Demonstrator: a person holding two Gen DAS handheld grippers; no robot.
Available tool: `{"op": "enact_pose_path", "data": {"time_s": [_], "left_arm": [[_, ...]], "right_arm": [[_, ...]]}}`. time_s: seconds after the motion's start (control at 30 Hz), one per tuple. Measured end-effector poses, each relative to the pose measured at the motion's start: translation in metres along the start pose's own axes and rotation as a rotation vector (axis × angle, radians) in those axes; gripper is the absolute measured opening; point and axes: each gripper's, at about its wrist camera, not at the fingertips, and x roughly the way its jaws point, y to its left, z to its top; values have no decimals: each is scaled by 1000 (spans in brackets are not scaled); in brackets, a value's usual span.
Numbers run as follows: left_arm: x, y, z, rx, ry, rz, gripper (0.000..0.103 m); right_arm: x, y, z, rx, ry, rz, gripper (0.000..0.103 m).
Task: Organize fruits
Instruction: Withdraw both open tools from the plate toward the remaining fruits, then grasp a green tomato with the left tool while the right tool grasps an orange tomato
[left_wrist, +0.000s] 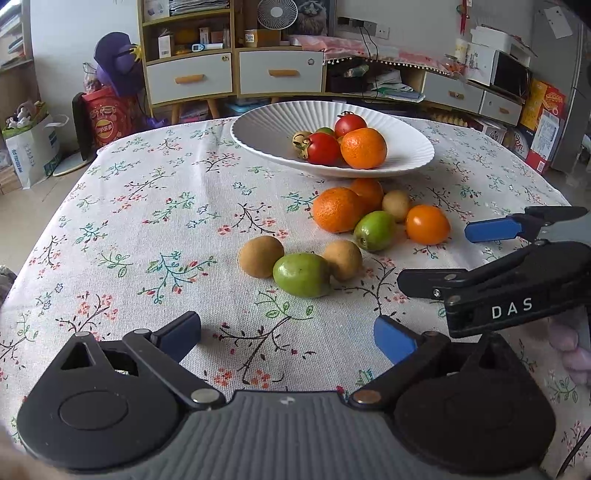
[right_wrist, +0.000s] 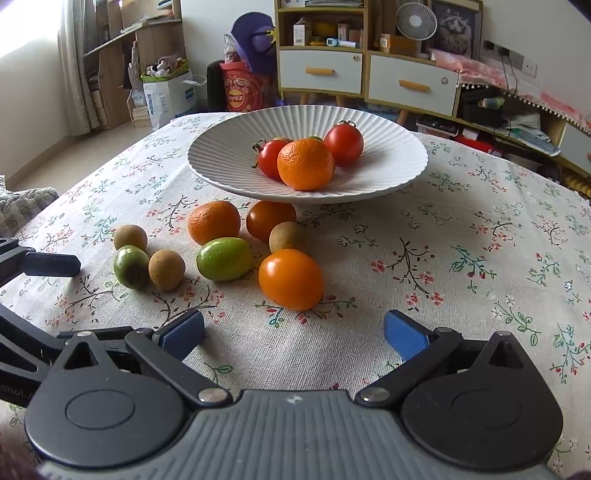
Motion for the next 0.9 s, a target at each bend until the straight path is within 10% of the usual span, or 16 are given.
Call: {"op": "enact_pose_path", "data": {"time_s": [0.33, 0.9], "left_arm": [[-3, -8, -1, 20, -35, -41, 66], [-1, -2, 8, -27, -43, -32, 34]], "right_arm": [[2, 0, 4, -25, 3, 12, 102], [0, -3, 16, -34, -9, 43, 61]]}}
